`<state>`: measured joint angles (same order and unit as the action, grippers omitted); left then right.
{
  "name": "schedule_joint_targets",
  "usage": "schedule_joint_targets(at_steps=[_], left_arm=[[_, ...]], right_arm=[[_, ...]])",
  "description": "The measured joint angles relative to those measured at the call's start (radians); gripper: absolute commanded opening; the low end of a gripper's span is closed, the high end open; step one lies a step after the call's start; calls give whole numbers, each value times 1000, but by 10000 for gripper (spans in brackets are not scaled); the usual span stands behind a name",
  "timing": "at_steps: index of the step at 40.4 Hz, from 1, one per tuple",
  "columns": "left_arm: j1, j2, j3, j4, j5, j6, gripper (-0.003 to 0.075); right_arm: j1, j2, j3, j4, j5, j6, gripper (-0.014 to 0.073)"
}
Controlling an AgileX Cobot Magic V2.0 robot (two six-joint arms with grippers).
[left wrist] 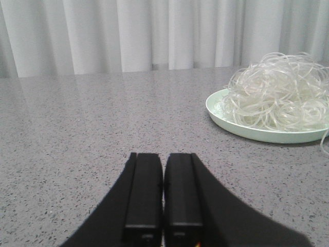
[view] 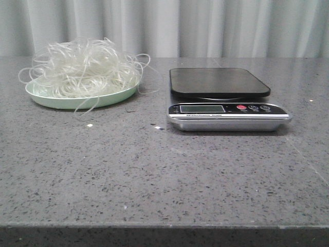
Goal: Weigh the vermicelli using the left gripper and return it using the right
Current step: 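Move the left gripper above the vermicelli on the green plate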
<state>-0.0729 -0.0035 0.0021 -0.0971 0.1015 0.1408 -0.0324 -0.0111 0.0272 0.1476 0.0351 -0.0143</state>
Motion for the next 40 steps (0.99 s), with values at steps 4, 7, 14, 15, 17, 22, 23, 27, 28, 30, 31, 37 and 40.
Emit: schedule_joint_targets(at_steps=[4, 7, 14, 15, 17, 22, 23, 27, 28, 30, 31, 37, 40], left_arm=[[0, 0, 0, 0, 0, 0, 137], [0, 0, 0, 0, 0, 0, 137], [0, 0, 0, 0, 0, 0, 137], [0, 0, 0, 0, 0, 0, 137], [0, 0, 0, 0, 0, 0, 137], [0, 0, 0, 0, -15, 0, 137], [0, 0, 0, 0, -17, 0, 137], [0, 0, 0, 0, -34, 0, 137], [0, 0, 0, 0, -36, 0, 137], [0, 0, 0, 0, -40, 0, 137], [0, 0, 0, 0, -42, 0, 137], [0, 0, 0, 0, -77, 0, 137], [0, 0, 0, 0, -139, 0, 137]], right_arm=[[0, 0, 0, 0, 0, 0, 150], [0, 0, 0, 0, 0, 0, 150], [0, 0, 0, 0, 0, 0, 150], [0, 0, 0, 0, 0, 0, 150], [0, 0, 0, 0, 0, 0, 150], [0, 0, 0, 0, 0, 0, 150], [0, 0, 0, 0, 0, 0, 150], [0, 0, 0, 0, 0, 0, 150], [0, 0, 0, 0, 0, 0, 150], [0, 0, 0, 0, 0, 0, 150], [0, 0, 0, 0, 0, 0, 150], [0, 0, 0, 0, 0, 0, 150], [0, 0, 0, 0, 0, 0, 150]])
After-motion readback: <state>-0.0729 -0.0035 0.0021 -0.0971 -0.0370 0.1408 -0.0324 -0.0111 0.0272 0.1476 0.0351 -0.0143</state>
